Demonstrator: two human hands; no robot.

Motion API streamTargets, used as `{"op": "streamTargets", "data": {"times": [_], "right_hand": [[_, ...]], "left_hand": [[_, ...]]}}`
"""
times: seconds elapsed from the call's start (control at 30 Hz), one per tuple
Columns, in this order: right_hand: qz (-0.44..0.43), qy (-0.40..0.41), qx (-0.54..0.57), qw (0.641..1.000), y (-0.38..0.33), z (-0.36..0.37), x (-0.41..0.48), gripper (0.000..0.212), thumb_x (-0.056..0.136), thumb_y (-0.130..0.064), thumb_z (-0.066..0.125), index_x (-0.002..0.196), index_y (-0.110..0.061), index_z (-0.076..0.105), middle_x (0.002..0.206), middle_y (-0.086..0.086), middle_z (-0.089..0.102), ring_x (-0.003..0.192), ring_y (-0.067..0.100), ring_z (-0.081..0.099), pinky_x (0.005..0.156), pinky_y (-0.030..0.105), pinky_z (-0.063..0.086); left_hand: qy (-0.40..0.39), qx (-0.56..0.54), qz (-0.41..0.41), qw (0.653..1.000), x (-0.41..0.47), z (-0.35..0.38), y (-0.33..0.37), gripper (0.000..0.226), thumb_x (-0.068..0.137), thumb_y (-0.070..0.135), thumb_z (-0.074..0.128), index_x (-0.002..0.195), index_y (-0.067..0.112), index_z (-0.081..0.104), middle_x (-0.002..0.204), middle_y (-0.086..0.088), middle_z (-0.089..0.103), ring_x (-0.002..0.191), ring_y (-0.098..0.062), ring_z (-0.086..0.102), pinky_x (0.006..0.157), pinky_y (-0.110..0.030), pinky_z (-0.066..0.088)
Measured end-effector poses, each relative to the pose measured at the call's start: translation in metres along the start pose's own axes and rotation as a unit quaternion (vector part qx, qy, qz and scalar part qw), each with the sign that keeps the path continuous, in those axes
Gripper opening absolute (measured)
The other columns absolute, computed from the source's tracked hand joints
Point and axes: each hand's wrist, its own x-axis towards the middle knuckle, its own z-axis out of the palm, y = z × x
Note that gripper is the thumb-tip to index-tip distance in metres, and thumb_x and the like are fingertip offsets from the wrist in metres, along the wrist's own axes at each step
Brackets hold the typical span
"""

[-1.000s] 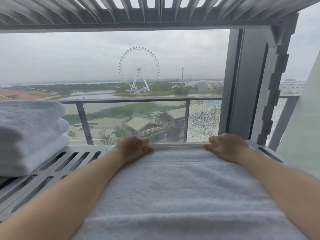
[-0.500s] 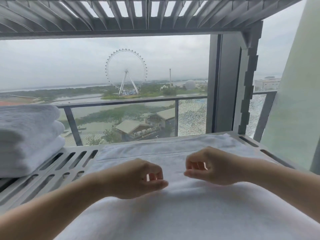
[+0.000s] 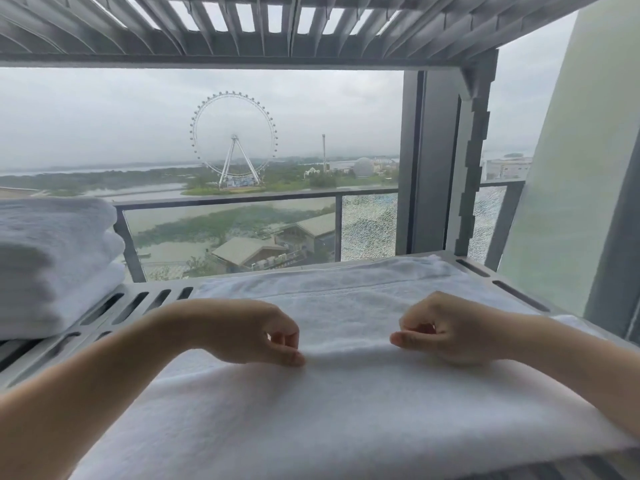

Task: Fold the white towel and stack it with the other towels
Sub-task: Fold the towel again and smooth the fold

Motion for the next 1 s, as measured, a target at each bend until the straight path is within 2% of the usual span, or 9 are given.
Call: {"op": "streamTargets", "data": {"times": [0.17,0.33,0.5,0.63,0.8,0.93,1.0], "right_hand": [[0.041,-0.019,0.022,0.999,-0.001,-0.015,0.004,0.060,0.078,-0.073,0.037,0.055,-0.018,0.028,0.049,-0.008,0.026,0.046,0.007,0.023,0.044,0.022,0.021],[0.030,0.035,-0.008,0.999,0.002,-0.028,0.013,0.059,0.079,-0.073,0.037,0.055,-0.019,0.031,0.051,-0.006,0.028,0.048,0.008,0.026,0.048,0.023,0.023],[0.057,-0.009,-0.039,0.998,0.014,-0.009,0.008,0.055,0.081,-0.066,0.033,0.060,-0.016,0.037,0.057,-0.006,0.035,0.052,0.006,0.029,0.052,0.024,0.026],[0.059,-0.008,-0.040,0.997,0.014,-0.017,0.010,0.056,0.081,-0.067,0.035,0.055,-0.018,0.030,0.052,-0.005,0.029,0.048,0.009,0.027,0.049,0.024,0.025],[0.024,0.030,-0.111,0.993,0.016,-0.019,0.025,0.052,0.086,-0.062,0.036,0.054,-0.020,0.033,0.049,-0.004,0.036,0.049,0.008,0.036,0.052,0.022,0.027],[0.066,-0.028,-0.105,0.992,0.027,-0.007,0.021,0.051,0.090,-0.057,0.039,0.057,-0.018,0.036,0.052,-0.006,0.043,0.051,0.006,0.039,0.051,0.019,0.030],[0.077,-0.043,-0.112,0.990,0.029,-0.008,0.019,0.052,0.090,-0.058,0.037,0.058,-0.017,0.037,0.052,-0.006,0.044,0.051,0.005,0.041,0.050,0.018,0.031]], "left_hand": [[0.024,0.007,-0.008,1.000,-0.006,-0.007,0.003,0.028,0.092,0.053,0.038,0.068,0.038,0.041,0.062,0.014,0.048,0.057,-0.001,0.041,0.056,-0.021,0.033],[0.126,0.024,-0.021,0.992,-0.003,-0.008,-0.001,0.025,0.094,0.052,0.033,0.075,0.036,0.037,0.074,0.008,0.051,0.066,-0.009,0.046,0.066,-0.031,0.040],[0.061,0.071,-0.072,0.993,0.012,0.013,-0.015,0.025,0.093,0.054,0.034,0.081,0.033,0.040,0.072,0.012,0.046,0.072,-0.013,0.046,0.066,-0.030,0.037],[0.049,0.071,-0.087,0.992,0.013,0.011,-0.020,0.036,0.091,0.058,0.032,0.069,0.030,0.040,0.071,0.012,0.046,0.072,-0.012,0.046,0.070,-0.031,0.039],[0.031,0.078,-0.107,0.991,0.010,0.008,-0.022,0.041,0.093,0.057,0.030,0.072,0.024,0.041,0.070,0.011,0.043,0.071,-0.010,0.044,0.063,-0.029,0.034],[0.078,0.066,-0.088,0.991,0.010,0.009,-0.023,0.041,0.089,0.062,0.033,0.068,0.027,0.041,0.068,0.010,0.046,0.066,-0.010,0.045,0.065,-0.030,0.039],[0.121,0.062,-0.072,0.988,0.013,0.009,-0.024,0.039,0.088,0.062,0.035,0.068,0.029,0.041,0.064,0.010,0.045,0.059,-0.006,0.043,0.057,-0.029,0.035]]}}
